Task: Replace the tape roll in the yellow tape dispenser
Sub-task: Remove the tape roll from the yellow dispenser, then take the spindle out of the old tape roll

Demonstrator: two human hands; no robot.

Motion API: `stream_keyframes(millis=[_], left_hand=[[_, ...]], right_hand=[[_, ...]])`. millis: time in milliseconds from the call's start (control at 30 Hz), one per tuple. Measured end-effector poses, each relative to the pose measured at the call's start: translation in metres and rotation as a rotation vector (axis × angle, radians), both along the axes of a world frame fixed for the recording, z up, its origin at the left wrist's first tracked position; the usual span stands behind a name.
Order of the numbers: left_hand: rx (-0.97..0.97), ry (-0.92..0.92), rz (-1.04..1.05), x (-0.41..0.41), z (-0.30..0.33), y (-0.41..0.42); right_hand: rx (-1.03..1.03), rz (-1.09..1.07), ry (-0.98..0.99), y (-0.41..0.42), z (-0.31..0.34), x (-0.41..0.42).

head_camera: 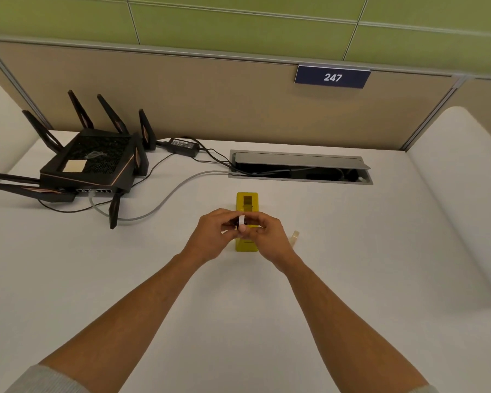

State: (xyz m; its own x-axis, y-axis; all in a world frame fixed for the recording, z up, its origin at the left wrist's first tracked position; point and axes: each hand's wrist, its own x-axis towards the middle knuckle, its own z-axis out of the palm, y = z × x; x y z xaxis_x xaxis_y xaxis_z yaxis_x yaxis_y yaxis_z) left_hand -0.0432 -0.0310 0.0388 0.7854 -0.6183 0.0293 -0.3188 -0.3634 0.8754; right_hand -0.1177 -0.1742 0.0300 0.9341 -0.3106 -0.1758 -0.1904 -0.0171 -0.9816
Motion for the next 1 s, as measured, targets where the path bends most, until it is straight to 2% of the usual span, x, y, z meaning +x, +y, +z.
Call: stream_keyframes(millis=[167, 267, 400, 733, 1000], left_hand=[[-0.165, 0.311, 0.052, -0.006, 0.006, 0.016], [-0.203, 0.385, 0.06, -0.007, 0.007, 0.024], [-0.225, 0.409, 0.081, -0.008, 0.008, 0.031], [-0.232, 0.428, 0.102, -0.007, 0.001, 0.046], [-0.229, 0.402, 0.127, -0.004, -0.005, 0.054]], right_hand=[[0.024, 0.032, 0.033, 0.008, -0.001, -0.007], [0.064, 0.041, 0.046, 0.011, 0.0, -0.01], [0.133, 0.003, 0.042, 0.016, 0.006, -0.011], [0.095, -0.029, 0.018, 0.033, 0.001, -0.013], [0.139, -0.038, 0.007, 0.045, -0.003, -0.005]])
